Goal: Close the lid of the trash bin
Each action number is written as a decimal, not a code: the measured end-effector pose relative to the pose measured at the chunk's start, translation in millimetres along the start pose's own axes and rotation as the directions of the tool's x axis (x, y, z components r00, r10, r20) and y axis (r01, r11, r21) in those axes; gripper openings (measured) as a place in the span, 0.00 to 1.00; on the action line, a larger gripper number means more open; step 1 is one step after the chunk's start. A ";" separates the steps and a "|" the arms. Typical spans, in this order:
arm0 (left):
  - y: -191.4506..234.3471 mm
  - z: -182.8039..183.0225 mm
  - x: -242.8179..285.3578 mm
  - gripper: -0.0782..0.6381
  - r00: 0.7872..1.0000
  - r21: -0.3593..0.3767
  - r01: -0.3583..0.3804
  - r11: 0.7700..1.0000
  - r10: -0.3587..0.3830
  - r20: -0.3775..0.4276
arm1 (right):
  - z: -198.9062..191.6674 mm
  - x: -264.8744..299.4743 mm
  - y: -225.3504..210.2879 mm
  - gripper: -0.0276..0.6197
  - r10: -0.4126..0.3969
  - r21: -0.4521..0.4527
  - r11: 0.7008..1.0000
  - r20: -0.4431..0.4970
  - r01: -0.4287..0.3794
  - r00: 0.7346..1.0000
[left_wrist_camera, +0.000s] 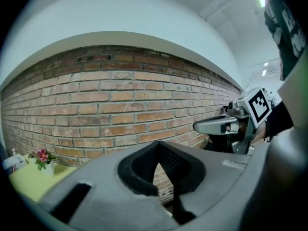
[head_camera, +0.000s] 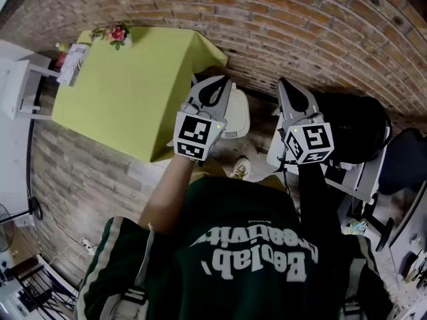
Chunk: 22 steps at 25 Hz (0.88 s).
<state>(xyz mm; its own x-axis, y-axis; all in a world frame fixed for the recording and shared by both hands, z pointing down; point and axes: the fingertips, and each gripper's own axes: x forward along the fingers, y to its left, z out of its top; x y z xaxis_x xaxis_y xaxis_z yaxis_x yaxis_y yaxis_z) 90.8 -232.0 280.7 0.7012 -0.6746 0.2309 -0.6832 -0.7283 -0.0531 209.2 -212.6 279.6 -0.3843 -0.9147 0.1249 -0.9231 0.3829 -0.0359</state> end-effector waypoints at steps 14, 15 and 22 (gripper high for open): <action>6.9 50.6 -37.2 0.12 0.996 0.041 -0.028 0.999 0.025 0.089 | 23.8 -19.9 10.0 0.06 0.002 -0.047 0.999 0.043 0.000 0.999; 6.5 51.5 -38.3 0.12 0.995 0.045 -0.031 0.999 0.026 0.091 | 24.5 -21.0 10.5 0.06 0.003 -0.049 0.999 0.046 -0.001 0.999; 8.1 56.7 -39.4 0.12 0.994 0.041 -0.047 0.998 0.042 0.105 | 29.8 -25.3 7.8 0.06 -0.007 -0.057 0.998 0.061 0.010 0.998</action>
<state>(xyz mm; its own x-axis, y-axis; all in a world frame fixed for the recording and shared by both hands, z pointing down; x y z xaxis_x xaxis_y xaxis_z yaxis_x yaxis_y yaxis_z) 69.2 -218.1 216.1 0.6892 -0.7136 0.1256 -0.7062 -0.7004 -0.1039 211.3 -190.3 246.5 -0.3785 -0.9234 0.0645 -0.9245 0.3805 0.0217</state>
